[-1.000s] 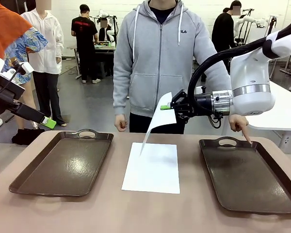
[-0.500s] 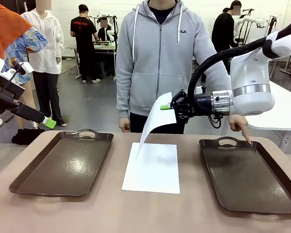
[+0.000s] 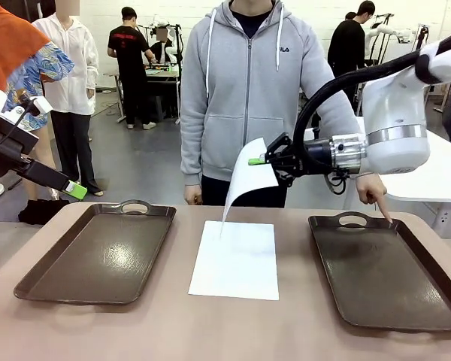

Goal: Sort the A4 documents.
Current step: Place the A4 Paper in the designated Handle tray.

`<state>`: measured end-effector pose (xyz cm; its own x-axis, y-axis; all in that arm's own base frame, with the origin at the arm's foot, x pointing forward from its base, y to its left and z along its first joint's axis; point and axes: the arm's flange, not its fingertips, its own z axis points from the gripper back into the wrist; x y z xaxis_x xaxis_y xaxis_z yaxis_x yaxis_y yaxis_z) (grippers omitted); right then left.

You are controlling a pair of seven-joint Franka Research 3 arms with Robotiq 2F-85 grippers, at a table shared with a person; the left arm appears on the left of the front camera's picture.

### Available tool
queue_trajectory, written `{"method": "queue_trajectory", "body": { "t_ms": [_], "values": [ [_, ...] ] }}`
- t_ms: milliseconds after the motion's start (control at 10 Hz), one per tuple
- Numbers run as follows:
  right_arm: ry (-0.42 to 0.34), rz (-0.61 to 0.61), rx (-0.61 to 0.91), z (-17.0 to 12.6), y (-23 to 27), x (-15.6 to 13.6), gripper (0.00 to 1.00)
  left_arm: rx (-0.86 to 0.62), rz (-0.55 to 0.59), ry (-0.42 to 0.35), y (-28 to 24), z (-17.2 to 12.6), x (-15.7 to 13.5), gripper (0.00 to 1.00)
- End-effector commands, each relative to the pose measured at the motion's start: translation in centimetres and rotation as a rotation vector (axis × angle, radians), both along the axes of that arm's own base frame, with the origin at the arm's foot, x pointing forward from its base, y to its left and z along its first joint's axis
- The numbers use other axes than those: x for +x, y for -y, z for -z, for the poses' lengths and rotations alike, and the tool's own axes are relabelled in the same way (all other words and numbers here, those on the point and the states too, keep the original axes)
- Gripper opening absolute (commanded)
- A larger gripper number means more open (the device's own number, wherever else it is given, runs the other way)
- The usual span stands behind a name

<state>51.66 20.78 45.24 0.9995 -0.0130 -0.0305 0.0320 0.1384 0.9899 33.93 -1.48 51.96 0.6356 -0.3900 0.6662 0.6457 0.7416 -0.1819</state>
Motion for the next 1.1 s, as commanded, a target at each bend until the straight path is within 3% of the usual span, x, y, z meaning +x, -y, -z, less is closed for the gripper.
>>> {"method": "queue_trajectory", "body": {
  "t_ms": [0,200,300,500,600,1000],
  "values": [
    [-0.042,-0.091,0.037,-2.6,4.8,-2.3,0.01,-0.009,0.015,0.001,-0.1,0.1,0.1,1.00],
    [-0.103,-0.178,0.014,-3.8,9.3,-4.1,0.01,-0.009,0.015,0.001,-0.1,0.1,0.1,1.00],
    [-0.095,-0.182,0.001,-4.0,11.3,-4.9,0.01,-0.009,0.015,0.001,-0.1,0.1,0.1,1.00],
    [-0.041,-0.118,-0.052,-3.0,14.4,-6.1,0.01,-0.009,0.015,0.001,-0.1,0.1,0.1,1.00],
    [0.024,-0.096,-0.005,-2.3,15.6,-6.6,0.01,-0.009,0.015,0.001,-0.1,0.1,0.1,1.00],
    [0.068,0.046,-0.063,1.5,19.1,-8.0,0.01,-0.009,0.015,0.001,-0.1,0.1,0.1,1.00]
  ]
}}
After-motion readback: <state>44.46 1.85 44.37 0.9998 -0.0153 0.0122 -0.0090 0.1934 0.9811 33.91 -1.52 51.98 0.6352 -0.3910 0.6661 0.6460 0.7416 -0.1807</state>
